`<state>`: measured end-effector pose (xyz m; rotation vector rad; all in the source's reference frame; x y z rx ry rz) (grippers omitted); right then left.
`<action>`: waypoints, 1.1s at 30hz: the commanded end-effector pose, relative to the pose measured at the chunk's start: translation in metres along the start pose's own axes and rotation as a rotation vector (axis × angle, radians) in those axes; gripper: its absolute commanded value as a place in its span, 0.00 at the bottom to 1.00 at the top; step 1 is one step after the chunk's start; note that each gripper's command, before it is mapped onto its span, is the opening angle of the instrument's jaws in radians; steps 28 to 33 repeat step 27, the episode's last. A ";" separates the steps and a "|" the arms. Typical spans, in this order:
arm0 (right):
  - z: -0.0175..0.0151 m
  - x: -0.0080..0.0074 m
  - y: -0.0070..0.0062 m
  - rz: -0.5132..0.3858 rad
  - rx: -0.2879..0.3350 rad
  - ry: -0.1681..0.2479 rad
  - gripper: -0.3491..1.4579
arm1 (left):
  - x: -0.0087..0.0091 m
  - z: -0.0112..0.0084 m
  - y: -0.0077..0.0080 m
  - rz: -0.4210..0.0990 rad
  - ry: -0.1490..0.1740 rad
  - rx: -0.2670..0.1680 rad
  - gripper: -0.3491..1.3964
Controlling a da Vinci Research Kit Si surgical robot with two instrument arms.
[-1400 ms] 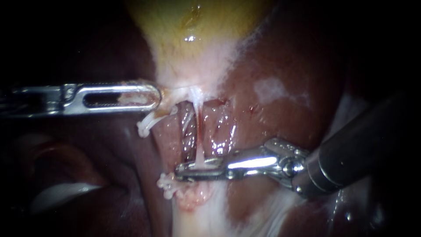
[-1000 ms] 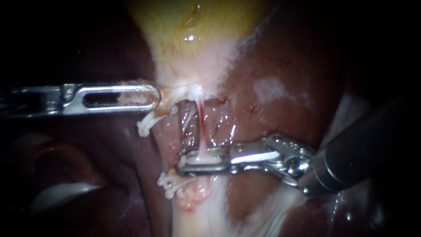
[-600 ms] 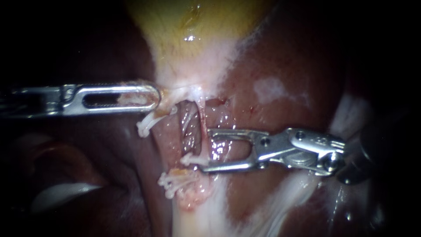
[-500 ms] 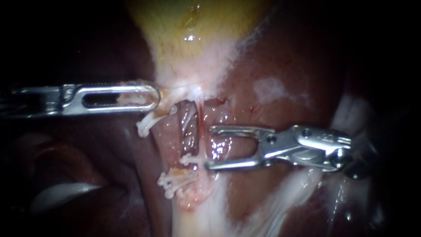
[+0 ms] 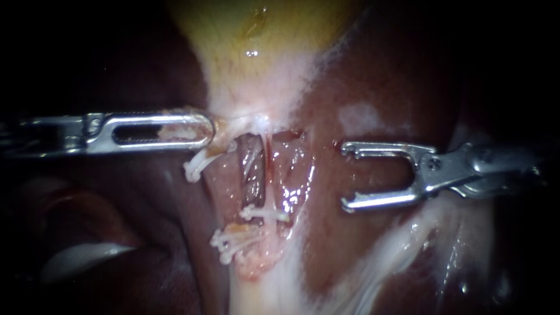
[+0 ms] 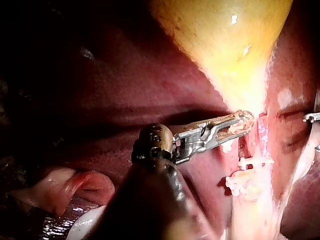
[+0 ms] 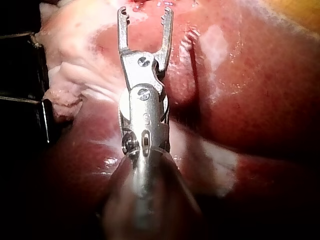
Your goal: Going back first clip right tube
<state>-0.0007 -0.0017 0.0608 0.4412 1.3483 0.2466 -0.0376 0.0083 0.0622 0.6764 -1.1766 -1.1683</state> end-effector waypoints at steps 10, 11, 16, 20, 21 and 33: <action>-0.0001 -0.0001 -0.0002 -0.001 0.002 -0.001 0.47 | 0.0019 0.0044 0.0039 0.017 0.000 -0.024 0.00; -0.0001 -0.0001 -0.0002 -0.001 0.002 -0.001 0.47 | 0.0019 0.0048 0.0041 0.018 -0.001 -0.026 0.00; -0.0001 0.0000 -0.0003 -0.001 0.001 -0.001 0.47 | 0.0022 0.0063 0.0045 0.020 0.007 -0.032 0.00; -0.0001 0.0000 -0.0003 -0.001 0.001 -0.001 0.47 | 0.0024 0.0066 0.0044 0.021 0.009 -0.029 0.00; -0.0001 0.0000 -0.0003 -0.001 0.001 -0.001 0.47 | 0.0024 0.0066 0.0044 0.021 0.009 -0.028 0.00; 0.0000 0.0000 -0.0003 -0.001 0.001 -0.001 0.47 | 0.0024 0.0064 0.0044 0.021 0.012 -0.030 0.00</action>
